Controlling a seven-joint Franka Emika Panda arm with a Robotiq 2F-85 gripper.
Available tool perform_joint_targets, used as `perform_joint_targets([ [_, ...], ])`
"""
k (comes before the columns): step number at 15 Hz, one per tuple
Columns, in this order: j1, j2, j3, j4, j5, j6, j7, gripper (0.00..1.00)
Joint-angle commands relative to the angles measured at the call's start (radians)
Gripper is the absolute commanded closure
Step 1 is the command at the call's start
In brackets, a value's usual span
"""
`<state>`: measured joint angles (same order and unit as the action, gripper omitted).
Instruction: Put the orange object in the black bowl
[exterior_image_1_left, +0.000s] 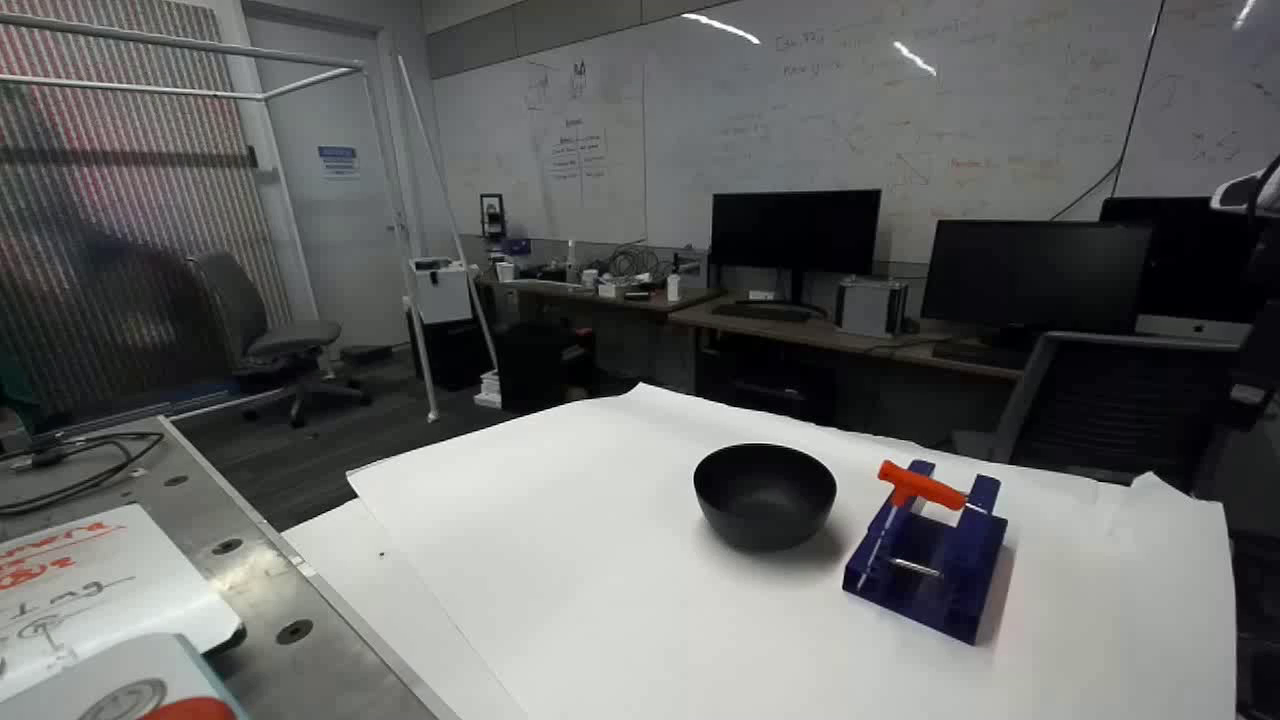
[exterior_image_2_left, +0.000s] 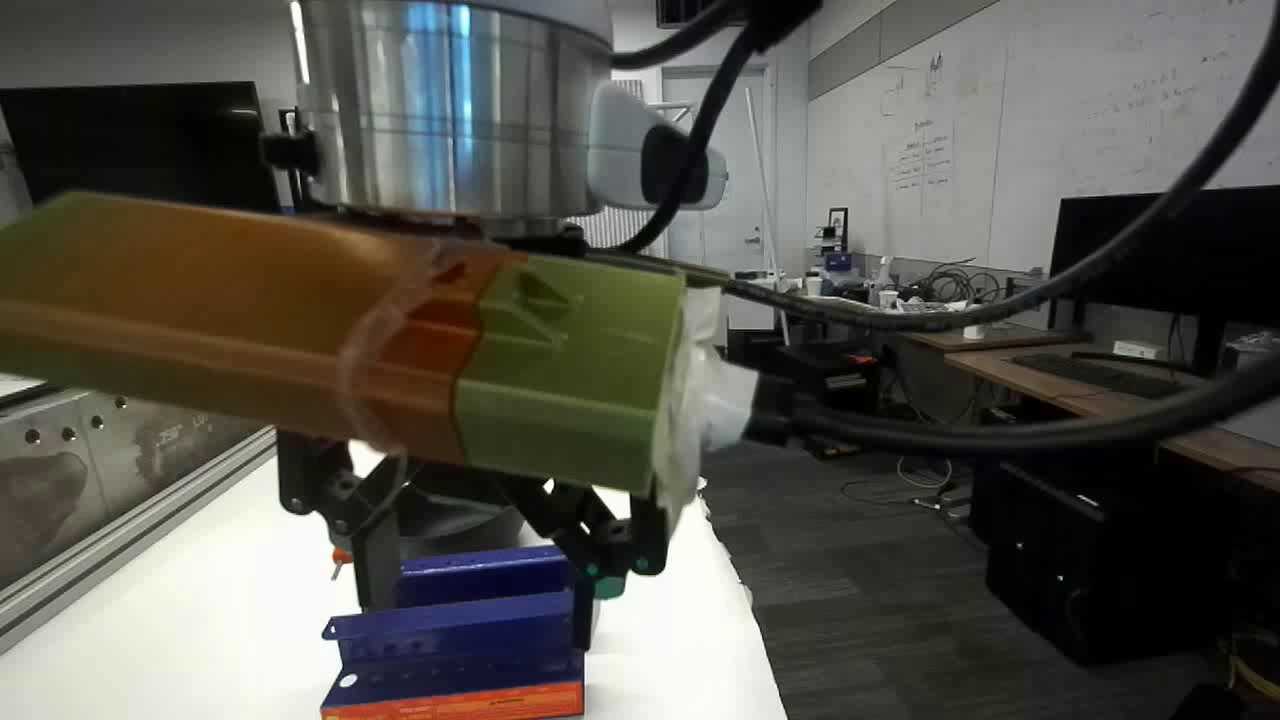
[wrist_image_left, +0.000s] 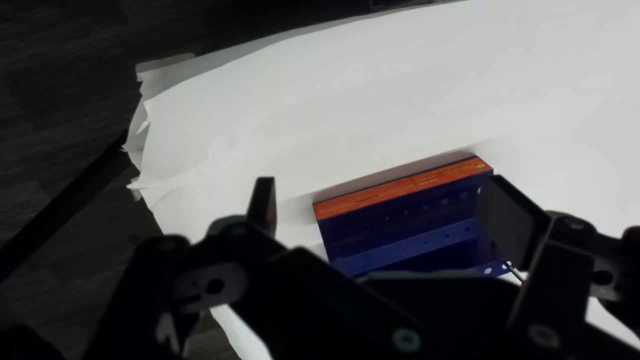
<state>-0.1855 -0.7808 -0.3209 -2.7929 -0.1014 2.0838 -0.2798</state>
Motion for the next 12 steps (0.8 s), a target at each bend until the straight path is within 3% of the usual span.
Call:
perform_joint_targets([
  [1, -0.01, 0.002, 0.01, 0.002, 0.009, -0.002, -0.007, 0.0],
  [6, -0.01, 0.002, 0.01, 0.004, 0.009, -0.002, -0.007, 0.0],
  [8, 0.018, 0.032, 0.019, 0.004, 0.035, 0.049, 0.007, 0.0],
  [12, 0.098, 0.109, 0.107, 0.005, 0.11, 0.217, 0.089, 0.0],
])
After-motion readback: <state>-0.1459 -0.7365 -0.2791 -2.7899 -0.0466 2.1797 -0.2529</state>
